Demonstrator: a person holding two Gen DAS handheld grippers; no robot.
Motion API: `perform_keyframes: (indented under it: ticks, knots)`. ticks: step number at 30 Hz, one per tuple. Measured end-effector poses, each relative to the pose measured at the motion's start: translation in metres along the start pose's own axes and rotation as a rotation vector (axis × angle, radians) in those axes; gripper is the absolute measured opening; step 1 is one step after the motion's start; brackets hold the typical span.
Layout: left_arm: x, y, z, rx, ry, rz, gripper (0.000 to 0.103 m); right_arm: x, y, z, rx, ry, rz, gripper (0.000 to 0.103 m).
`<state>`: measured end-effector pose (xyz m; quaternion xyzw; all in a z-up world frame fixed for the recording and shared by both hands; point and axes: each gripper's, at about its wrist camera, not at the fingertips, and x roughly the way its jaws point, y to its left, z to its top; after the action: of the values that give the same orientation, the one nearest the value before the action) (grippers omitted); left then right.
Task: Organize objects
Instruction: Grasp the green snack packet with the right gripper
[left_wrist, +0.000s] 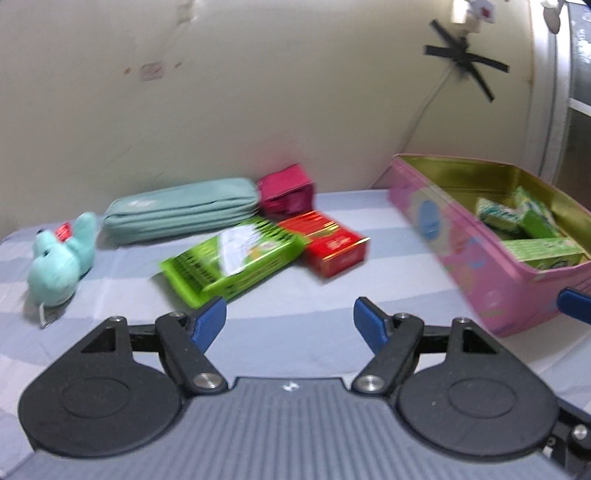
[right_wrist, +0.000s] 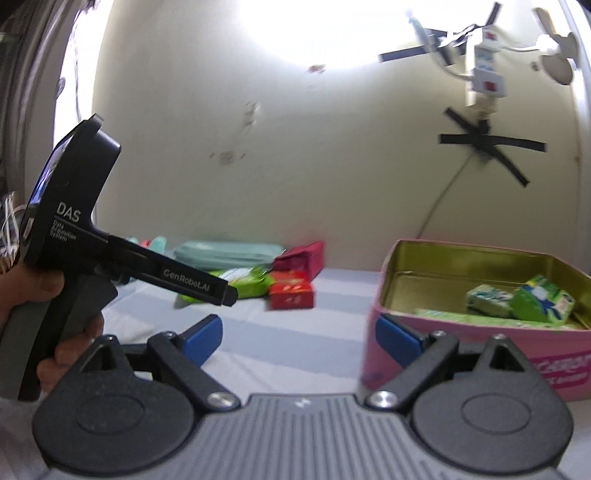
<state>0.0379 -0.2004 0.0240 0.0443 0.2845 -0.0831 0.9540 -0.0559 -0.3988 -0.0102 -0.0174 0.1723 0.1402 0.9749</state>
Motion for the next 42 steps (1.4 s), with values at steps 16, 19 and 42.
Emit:
perform_keyframes:
  ticks: [16, 19, 42]
  knots:
    - [0.014, 0.121, -0.035, -0.124, 0.058, 0.143, 0.078, 0.066, 0.05, 0.017, -0.076, 0.147, 0.145, 0.092]
    - [0.009, 0.137, -0.039, -0.23, 0.034, 0.103, 0.078, 0.102, 0.052, 0.039, -0.04, 0.157, 0.164, 0.089]
    - [-0.009, 0.161, -0.044, -0.378, -0.124, 0.016, 0.078, 0.208, 0.044, 0.043, 0.109, 0.369, 0.363, 0.077]
